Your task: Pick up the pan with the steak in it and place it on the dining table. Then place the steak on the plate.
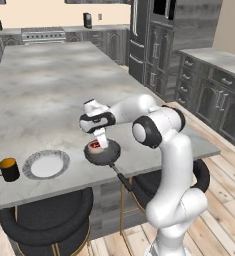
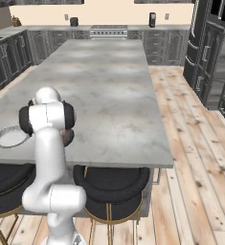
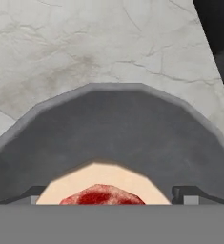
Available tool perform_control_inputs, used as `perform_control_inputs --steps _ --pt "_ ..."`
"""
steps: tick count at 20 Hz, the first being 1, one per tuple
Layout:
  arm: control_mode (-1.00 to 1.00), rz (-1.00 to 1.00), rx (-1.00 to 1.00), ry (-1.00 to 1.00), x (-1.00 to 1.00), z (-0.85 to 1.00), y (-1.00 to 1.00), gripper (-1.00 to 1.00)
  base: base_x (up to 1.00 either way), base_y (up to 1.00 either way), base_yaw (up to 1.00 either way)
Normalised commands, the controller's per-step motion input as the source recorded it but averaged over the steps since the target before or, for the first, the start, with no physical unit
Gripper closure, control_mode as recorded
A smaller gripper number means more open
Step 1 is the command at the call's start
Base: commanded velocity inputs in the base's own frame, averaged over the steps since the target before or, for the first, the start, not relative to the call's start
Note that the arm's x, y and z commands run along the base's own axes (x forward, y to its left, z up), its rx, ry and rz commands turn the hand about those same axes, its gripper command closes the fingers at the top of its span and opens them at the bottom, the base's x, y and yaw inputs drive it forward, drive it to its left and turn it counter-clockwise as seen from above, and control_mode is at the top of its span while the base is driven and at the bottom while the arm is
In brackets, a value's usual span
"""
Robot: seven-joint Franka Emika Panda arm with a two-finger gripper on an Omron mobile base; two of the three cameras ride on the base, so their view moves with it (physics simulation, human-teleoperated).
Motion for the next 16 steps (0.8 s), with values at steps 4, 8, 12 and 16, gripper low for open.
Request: perform_control_inputs --steps 4,8,12,16 --pt "-1.0 -0.07 0.12 -0.06 -0.28 0.72 0.0 1.0 0.0 0.0 0.0" --pt "-1.0 -0.03 0.14 -0.09 -0.5 0.85 0.0 1.0 0.0 0.0 0.0" --pt "-1.0 0.01 0.11 -0.16 -0.92 0.4 -0.01 1.0 0.0 0.0 0.0" --pt "-1.0 0.02 0.14 -0.19 -0.98 0.1 -0.01 1.0 0.0 0.0 0.0"
